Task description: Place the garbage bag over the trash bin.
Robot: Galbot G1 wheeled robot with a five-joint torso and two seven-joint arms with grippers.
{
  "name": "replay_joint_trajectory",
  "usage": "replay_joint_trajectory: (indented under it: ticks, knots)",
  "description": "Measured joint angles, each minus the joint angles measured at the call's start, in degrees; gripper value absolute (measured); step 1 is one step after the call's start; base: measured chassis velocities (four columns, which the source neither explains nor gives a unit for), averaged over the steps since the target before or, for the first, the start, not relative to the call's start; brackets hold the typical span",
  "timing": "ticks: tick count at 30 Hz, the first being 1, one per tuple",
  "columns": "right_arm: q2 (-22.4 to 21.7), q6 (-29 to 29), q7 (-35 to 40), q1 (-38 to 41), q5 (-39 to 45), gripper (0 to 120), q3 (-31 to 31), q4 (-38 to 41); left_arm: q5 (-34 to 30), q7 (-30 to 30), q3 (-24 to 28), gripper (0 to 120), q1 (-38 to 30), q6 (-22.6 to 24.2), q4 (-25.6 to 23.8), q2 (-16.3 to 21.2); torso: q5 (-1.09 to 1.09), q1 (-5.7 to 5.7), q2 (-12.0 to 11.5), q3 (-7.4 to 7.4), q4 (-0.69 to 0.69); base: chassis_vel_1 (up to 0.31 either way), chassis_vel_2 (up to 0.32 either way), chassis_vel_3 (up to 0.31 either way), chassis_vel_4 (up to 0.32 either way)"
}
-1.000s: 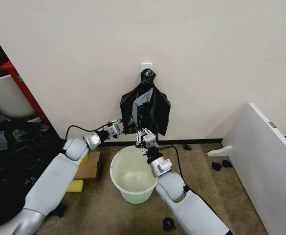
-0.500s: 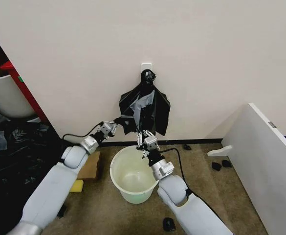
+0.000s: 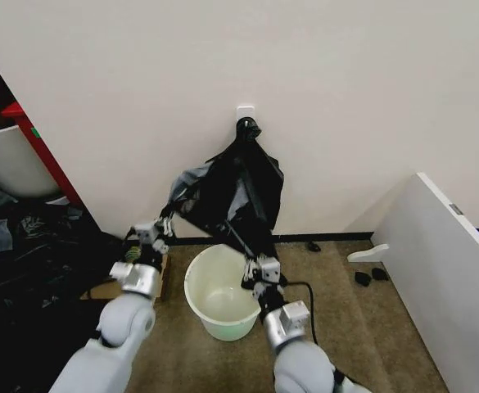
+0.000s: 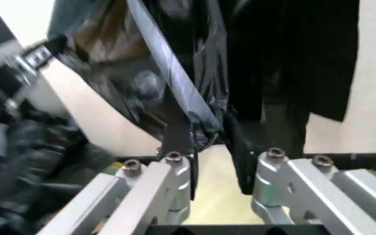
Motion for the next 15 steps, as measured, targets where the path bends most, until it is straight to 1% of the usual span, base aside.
replay_joint_trajectory:
  ticks: [1, 2, 3, 4, 6, 7, 9, 15]
  knots:
    - [0.0, 0.0, 0.0, 0.0, 0.0, 15, 0.0, 0.0, 0.0, 0.0, 0.0, 0, 0.0, 0.0, 0.0, 0.0, 0.0, 0.0, 0.0, 0.0, 0.0, 0.0, 0.0, 0.0, 0.0]
    - [-0.38, 1.23, -1.16, -0.61, 0.16, 8, 0.49, 0.8, -0.16, 0.04, -0.19, 0, 1.04, -0.24, -1.43, 0.06, 0.0, 0.0, 0.0, 0.0, 0.0, 0.0, 0.0, 0.0, 0.0]
    - [-0.67, 2.51, -2.17, -0.96, -0.07, 6, 0.93, 1.24, -0.66, 0.27, -0.3, 0, 1.82, -0.52, -2.65, 0.18, 0.0, 0.0, 0.0, 0.0, 0.02, 0.0, 0.0, 0.0, 0.0]
    - [-1.08, 4.77, -4.04, -1.45, -0.78, 0, 1.61, 1.84, -1.51, 0.77, -0.43, 0, 2.6, -0.82, -4.2, 0.44, 0.0, 0.0, 0.0, 0.0, 0.01, 0.0, 0.0, 0.0, 0.0]
    - [-1.65, 7.64, -6.5, -2.05, -1.7, 0, 2.63, 3.41, -2.84, 1.65, -0.69, 0, 3.5, -1.05, -6.75, 1.03, 0.0, 0.0, 0.0, 0.01, 0.01, 0.0, 0.0, 0.0, 0.0]
    - [-1.65, 7.64, -6.5, -2.05, -1.7, 0, 2.63, 3.41, -2.84, 1.65, -0.69, 0, 3.5, -1.05, -6.75, 1.03, 0.0, 0.0, 0.0, 0.01, 0.01, 0.0, 0.0, 0.0, 0.0]
    - [-2.19, 9.11, -7.91, -2.77, -1.91, 0, 3.39, 6.19, -3.92, 2.31, -1.15, 0, 4.54, -1.07, -9.45, 1.93, 0.0, 0.0, 0.0, 0.01, 0.01, 0.0, 0.0, 0.0, 0.0]
    - [-3.14, 10.6, -9.53, -4.15, -1.82, 0, 3.73, 8.74, -4.38, 2.59, -1.56, 0, 5.96, -1.08, -11.78, 2.54, -0.01, 0.01, 0.0, 0.02, 0.01, 0.0, 0.0, 0.0, 0.0]
